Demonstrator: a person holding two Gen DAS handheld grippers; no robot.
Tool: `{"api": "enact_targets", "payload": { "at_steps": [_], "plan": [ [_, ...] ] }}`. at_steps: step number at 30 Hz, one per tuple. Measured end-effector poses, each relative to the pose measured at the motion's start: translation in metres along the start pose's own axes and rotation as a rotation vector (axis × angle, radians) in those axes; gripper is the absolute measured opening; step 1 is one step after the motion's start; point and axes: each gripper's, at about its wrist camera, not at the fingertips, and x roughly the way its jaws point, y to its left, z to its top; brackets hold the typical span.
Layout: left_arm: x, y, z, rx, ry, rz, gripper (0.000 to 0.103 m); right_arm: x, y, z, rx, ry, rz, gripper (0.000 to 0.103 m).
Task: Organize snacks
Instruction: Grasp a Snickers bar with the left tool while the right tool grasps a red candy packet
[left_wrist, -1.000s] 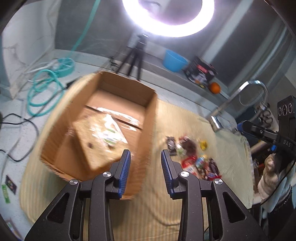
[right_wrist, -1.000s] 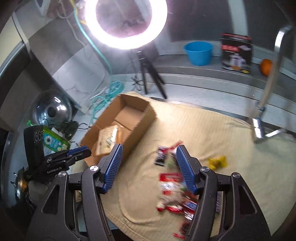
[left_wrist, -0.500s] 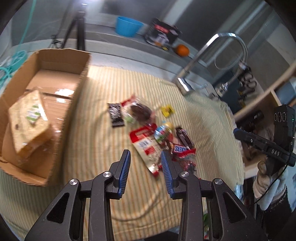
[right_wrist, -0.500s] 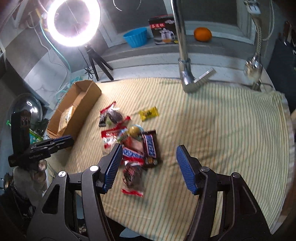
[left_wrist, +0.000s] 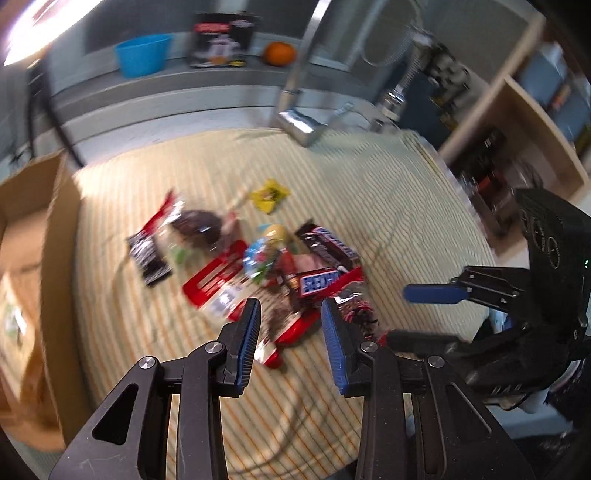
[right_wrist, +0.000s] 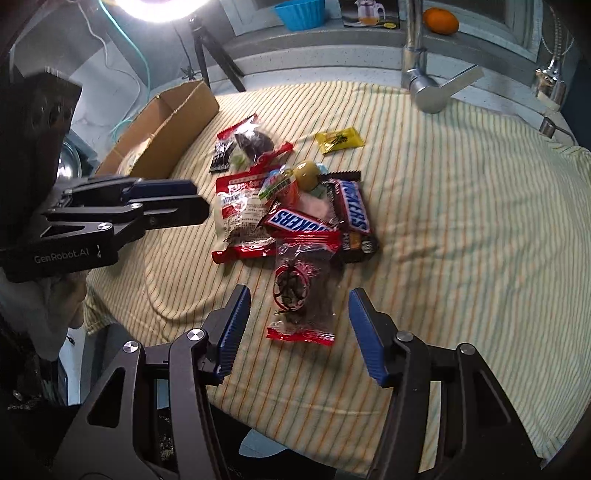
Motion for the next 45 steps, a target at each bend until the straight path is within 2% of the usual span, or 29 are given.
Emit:
{"api": "enact_targets", "payload": {
  "at_steps": [2, 8, 10, 12, 16, 21, 26, 35, 38, 41, 45],
  "plan": [
    [0.009, -0.006, 0.006, 0.053, 0.022, -0.028, 0.032, 0.006, 0.004, -0.001, -0.008, 0.008, -0.001, 0.059],
    [0.034, -0.011, 0.020, 0.110, 0.074, -0.043, 0.032, 0.025, 0.010, -0.001, -0.009, 0.022, -0.026, 0.057],
    [0.040, -0.013, 0.024, 0.141, 0.089, -0.038, 0.032, 0.030, 0.010, -0.001, -0.007, 0.030, -0.033, 0.044],
    [0.047, -0.018, 0.027, 0.185, 0.104, -0.037, 0.032, 0.035, 0.009, -0.001, -0.009, 0.040, -0.057, 0.035],
    [0.060, -0.026, 0.031, 0.263, 0.140, -0.034, 0.032, 0.035, 0.004, -0.003, -0.002, 0.049, -0.048, 0.029],
    [0.069, -0.036, 0.029, 0.333, 0.189, -0.042, 0.032, 0.029, -0.007, -0.007, 0.006, 0.056, -0.057, 0.028],
    [0.080, -0.048, 0.029, 0.425, 0.233, 0.000, 0.032, 0.018, -0.028, -0.017, 0.043, 0.061, -0.065, 0.028],
    [0.101, -0.076, 0.024, 0.684, 0.303, 0.108, 0.037, 0.005, -0.058, -0.021, 0.117, 0.053, -0.052, 0.028],
    [0.107, -0.081, 0.023, 0.681, 0.301, 0.109, 0.035, 0.004, -0.060, -0.022, 0.131, 0.048, -0.046, 0.028],
    [0.107, -0.077, 0.023, 0.608, 0.271, 0.090, 0.034, 0.003, -0.062, -0.021, 0.151, 0.039, -0.035, 0.027],
    [0.097, -0.061, 0.024, 0.425, 0.223, 0.014, 0.027, 0.000, -0.066, -0.024, 0.181, 0.027, -0.015, 0.026]
  ]
}}
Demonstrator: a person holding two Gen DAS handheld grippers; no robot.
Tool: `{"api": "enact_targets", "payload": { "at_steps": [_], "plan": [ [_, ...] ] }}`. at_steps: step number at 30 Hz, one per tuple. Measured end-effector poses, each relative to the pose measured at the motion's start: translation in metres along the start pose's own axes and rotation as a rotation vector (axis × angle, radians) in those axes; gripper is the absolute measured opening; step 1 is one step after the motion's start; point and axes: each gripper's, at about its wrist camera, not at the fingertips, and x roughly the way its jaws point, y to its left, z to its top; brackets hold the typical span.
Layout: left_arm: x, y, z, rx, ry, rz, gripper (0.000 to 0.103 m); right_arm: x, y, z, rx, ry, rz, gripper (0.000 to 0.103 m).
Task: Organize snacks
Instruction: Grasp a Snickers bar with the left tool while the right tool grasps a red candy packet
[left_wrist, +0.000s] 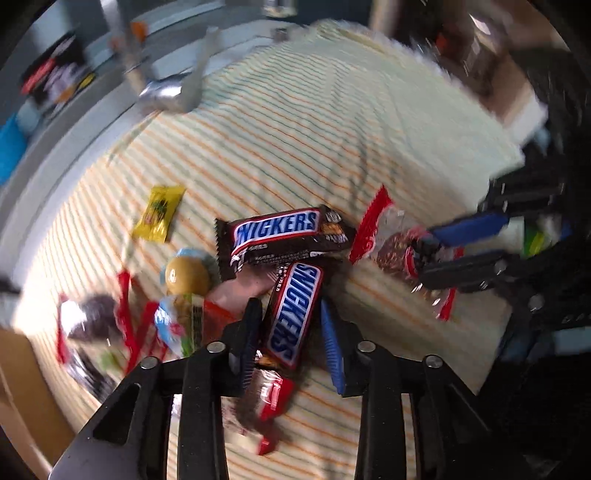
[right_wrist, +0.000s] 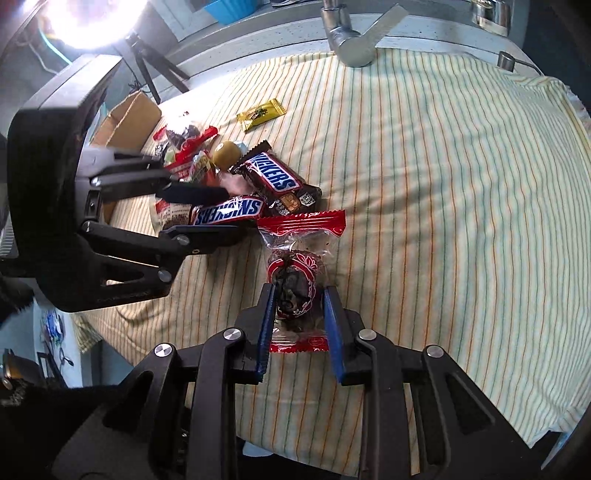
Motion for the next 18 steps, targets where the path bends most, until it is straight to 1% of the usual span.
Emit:
{"api": "enact_targets", "payload": {
  "at_steps": [1, 3, 4, 5, 6, 8, 9, 10, 15, 17, 18],
  "plan": [
    [-0.003, 0.003, -0.003, -0.042, -0.019, -0.022, 0.027, -0.001, -0.001, -0.001, 0.004, -0.002, 0.003, 0.026],
    [-0.006, 0.006, -0.008, -0.101, -0.054, -0.039, 0.026, -0.003, 0.000, -0.001, 0.007, -0.005, 0.010, 0.025],
    [-0.005, 0.006, -0.010, -0.113, -0.059, -0.041, 0.026, -0.003, 0.001, 0.000, 0.004, -0.006, 0.011, 0.025],
    [-0.001, 0.004, -0.014, -0.118, -0.063, -0.028, 0.026, -0.002, 0.003, 0.001, 0.002, -0.006, 0.009, 0.025],
    [-0.001, 0.000, -0.017, -0.098, -0.071, -0.002, 0.026, 0.000, 0.004, 0.002, -0.004, -0.003, 0.003, 0.025],
    [0.001, -0.015, -0.012, -0.022, -0.063, 0.074, 0.026, 0.003, 0.006, 0.005, -0.018, 0.005, -0.005, 0.025],
    [0.003, -0.019, -0.012, -0.011, -0.055, 0.090, 0.028, 0.004, 0.008, 0.006, -0.024, 0.008, -0.004, 0.025],
    [0.009, -0.017, -0.008, -0.020, -0.032, 0.097, 0.028, 0.004, 0.009, 0.007, -0.029, 0.012, -0.002, 0.025],
    [0.011, -0.006, -0.002, -0.088, -0.042, 0.052, 0.028, 0.008, 0.009, 0.010, -0.039, 0.020, -0.002, 0.025],
    [0.012, -0.004, -0.001, -0.101, -0.050, 0.046, 0.027, 0.012, 0.008, 0.012, -0.037, 0.026, -0.002, 0.030],
    [0.012, -0.004, -0.002, -0.110, -0.054, 0.040, 0.027, 0.014, 0.007, 0.014, -0.029, 0.029, -0.006, 0.039]
  ]
}}
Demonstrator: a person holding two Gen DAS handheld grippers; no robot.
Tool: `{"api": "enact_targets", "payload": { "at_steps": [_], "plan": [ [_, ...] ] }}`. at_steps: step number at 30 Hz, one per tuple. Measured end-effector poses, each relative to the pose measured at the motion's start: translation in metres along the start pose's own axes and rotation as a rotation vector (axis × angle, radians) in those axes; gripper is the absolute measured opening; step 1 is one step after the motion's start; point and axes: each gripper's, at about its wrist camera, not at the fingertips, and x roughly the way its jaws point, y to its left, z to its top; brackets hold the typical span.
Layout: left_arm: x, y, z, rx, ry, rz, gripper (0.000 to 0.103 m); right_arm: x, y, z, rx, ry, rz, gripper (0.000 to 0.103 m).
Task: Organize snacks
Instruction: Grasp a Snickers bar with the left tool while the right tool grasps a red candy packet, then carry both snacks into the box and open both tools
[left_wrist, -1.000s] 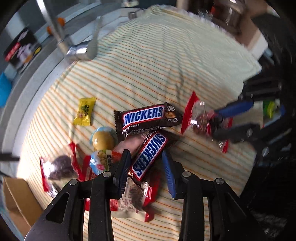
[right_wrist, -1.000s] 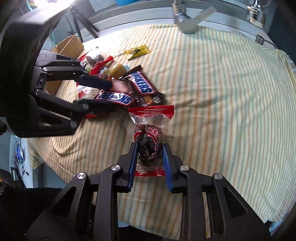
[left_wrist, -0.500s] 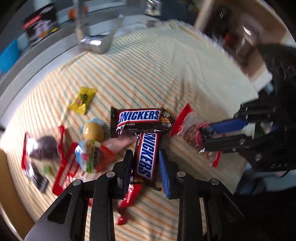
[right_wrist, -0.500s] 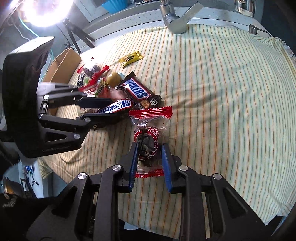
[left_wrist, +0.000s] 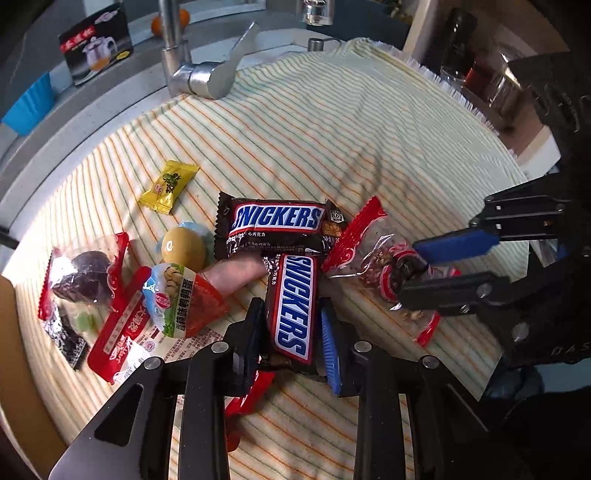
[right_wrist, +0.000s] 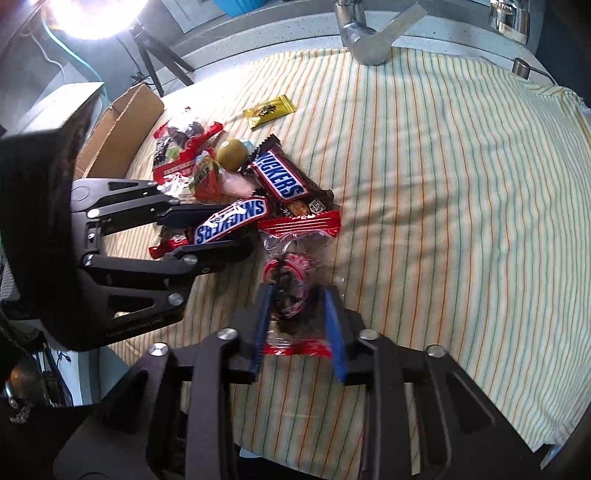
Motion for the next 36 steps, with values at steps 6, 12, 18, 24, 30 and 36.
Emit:
{"api": "enact_targets", "payload": {
  "at_steps": [6, 12, 18, 24, 30, 36],
  "plan": [
    [-0.022, 0.013, -0.020, -0.088, -0.042, -0.038, 0.027, 0.004, 0.006, 0.001, -0.029, 0.004, 0.004, 0.032],
    [-0.053, 0.023, -0.036, -0.200, -0.127, -0.071, 0.027, -0.007, 0.014, 0.002, -0.036, -0.014, 0.028, 0.030],
    [-0.092, 0.035, -0.050, -0.270, -0.206, -0.017, 0.027, -0.033, 0.034, 0.015, -0.069, -0.073, 0.055, 0.030],
    [-0.133, 0.069, -0.067, -0.369, -0.275, 0.061, 0.027, -0.051, 0.078, 0.043, -0.166, -0.131, 0.097, 0.030],
    [-0.171, 0.113, -0.103, -0.484, -0.318, 0.168, 0.027, -0.048, 0.134, 0.075, -0.267, -0.155, 0.154, 0.030],
    [-0.196, 0.150, -0.140, -0.598, -0.345, 0.260, 0.027, -0.034, 0.185, 0.100, -0.357, -0.158, 0.204, 0.030]
  ]
}}
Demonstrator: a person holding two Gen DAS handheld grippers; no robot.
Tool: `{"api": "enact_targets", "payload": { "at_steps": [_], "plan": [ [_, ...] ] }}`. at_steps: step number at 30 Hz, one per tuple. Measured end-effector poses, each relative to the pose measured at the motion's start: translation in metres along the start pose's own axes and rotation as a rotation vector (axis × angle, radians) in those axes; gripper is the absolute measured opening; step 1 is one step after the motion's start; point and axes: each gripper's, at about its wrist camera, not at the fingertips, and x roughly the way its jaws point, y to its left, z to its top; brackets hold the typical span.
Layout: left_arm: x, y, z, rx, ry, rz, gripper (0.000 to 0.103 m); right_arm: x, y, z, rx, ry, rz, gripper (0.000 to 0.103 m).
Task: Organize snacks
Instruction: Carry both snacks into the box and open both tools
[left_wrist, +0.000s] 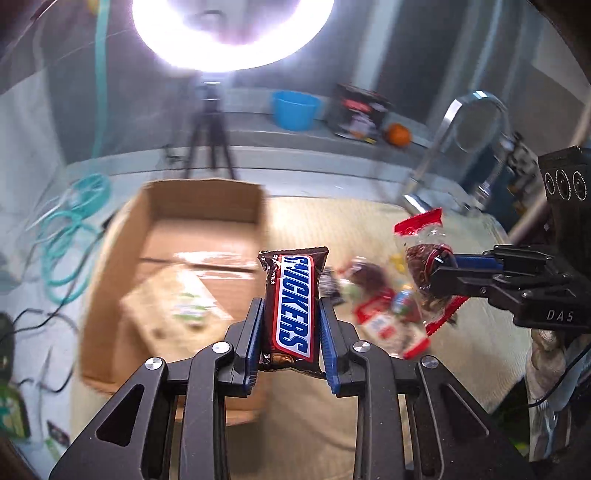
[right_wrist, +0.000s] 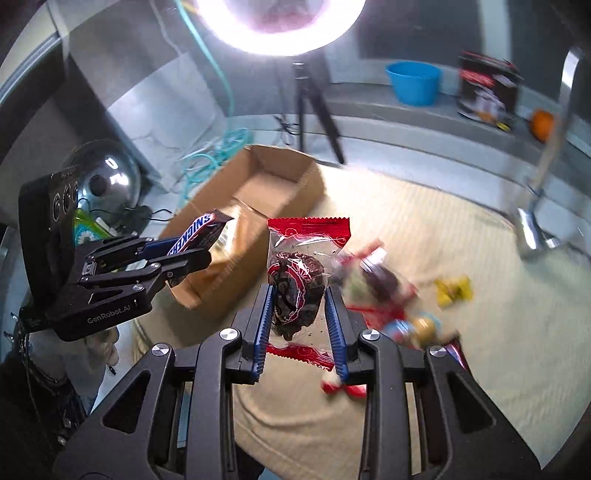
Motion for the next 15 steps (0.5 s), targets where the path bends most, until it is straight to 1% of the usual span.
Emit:
{"api": "enact_targets", "payload": {
  "at_steps": [8, 11, 15],
  "plan": [
    [-0.006, 0.056, -0.005, -0.097, -0.007, 0.116, 0.027, 0.046, 0.032, 0.053, -0.035, 0.013, 0.079, 0.030],
    [-0.003, 0.072, -0.004, -0.122, -0.001, 0.147, 0.027, 0.061, 0.042, 0.065, -0.054, 0.024, 0.080, 0.030],
    [0.005, 0.085, -0.003, -0.141, 0.010, 0.158, 0.027, 0.087, 0.051, 0.077, -0.065, 0.055, 0.070, 0.030]
  ]
}}
